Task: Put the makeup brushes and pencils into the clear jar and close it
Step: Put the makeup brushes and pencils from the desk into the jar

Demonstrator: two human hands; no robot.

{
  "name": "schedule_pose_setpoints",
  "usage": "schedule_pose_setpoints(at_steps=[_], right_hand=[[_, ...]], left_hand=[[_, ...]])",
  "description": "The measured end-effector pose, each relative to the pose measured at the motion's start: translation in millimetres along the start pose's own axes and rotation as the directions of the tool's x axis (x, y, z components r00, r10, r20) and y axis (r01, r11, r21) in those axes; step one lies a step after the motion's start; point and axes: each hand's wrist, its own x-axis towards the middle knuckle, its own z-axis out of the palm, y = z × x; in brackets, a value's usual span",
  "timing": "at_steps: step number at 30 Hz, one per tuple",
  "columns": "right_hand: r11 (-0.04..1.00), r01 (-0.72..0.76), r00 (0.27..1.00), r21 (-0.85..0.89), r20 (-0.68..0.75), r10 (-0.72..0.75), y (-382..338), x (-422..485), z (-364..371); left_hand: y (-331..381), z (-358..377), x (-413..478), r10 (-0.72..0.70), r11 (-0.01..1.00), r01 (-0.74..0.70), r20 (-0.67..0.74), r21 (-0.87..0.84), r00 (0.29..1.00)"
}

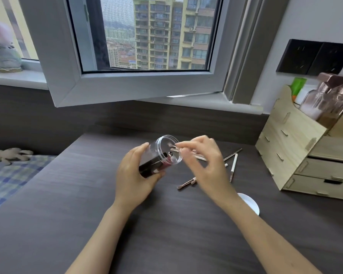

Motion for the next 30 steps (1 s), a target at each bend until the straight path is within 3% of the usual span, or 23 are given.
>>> schedule_pose_setpoints(at_steps=[2, 3, 5, 7, 12, 15, 19, 23, 25, 27, 30], right_hand=[[0.99, -0.107, 0.978, 0.093, -0.171, 0.122, 15, 9, -13], [0.981, -0.182, 0.954, 0.058, -0.233, 0.191, 30, 15, -18], [0.929, -0.326, 0.927, -0.174, -0.252, 0.279, 69, 27, -24], [0.82, -0.357, 0.934, -0.448, -0.157, 0.32, 105, 35, -25], [0.427, -0.169, 0.914, -0.888, 0.02, 0.405, 152, 48, -47], [0.416, -0.047, 0.857, -0.908, 0.177, 0.484, 163, 53, -59], [0.362, 0.181, 0.805, -0.915, 0.349, 0.48, 167, 54, -59], [0.321, 0.381, 0.782, -0.867, 0.487, 0.388, 162, 57, -60], [0.223, 0.473, 0.818, -0.853, 0.518, 0.248, 158, 59, -61], [0.277, 0.422, 0.884, -0.863, 0.46, 0.086, 157, 62, -65], [0.646, 0.251, 0.968, -0.721, 0.178, -0.177, 125, 57, -63]], left_hand=[[0, -1, 0, -0.026, 1.0, 0.026, -0.017, -0.009, 1.0], [-1, -2, 0, -0.035, 0.999, 0.035, -0.024, -0.015, 0.999], [-2, -3, 1, -0.049, 0.999, 0.048, -0.039, -0.024, 0.998], [-3, -3, 2, -0.066, 0.998, 0.065, -0.047, -0.026, 0.997], [-7, -3, 3, -0.073, 0.997, 0.072, -0.054, -0.021, 0.996], [-7, -3, 4, -0.079, 0.997, 0.078, -0.057, -0.023, 0.995], [-4, -2, 4, -0.055, 0.998, 0.055, -0.03, -0.007, 0.998], [-2, -2, 3, -0.026, 1.0, 0.026, -0.014, 0.005, 1.0], [-2, -2, 3, -0.024, 1.0, 0.024, -0.012, 0.008, 1.0], [-1, -2, 3, -0.024, 1.0, 0.024, -0.01, 0.011, 1.0], [-1, -2, 3, -0.032, 0.999, 0.032, -0.013, 0.01, 0.999]])
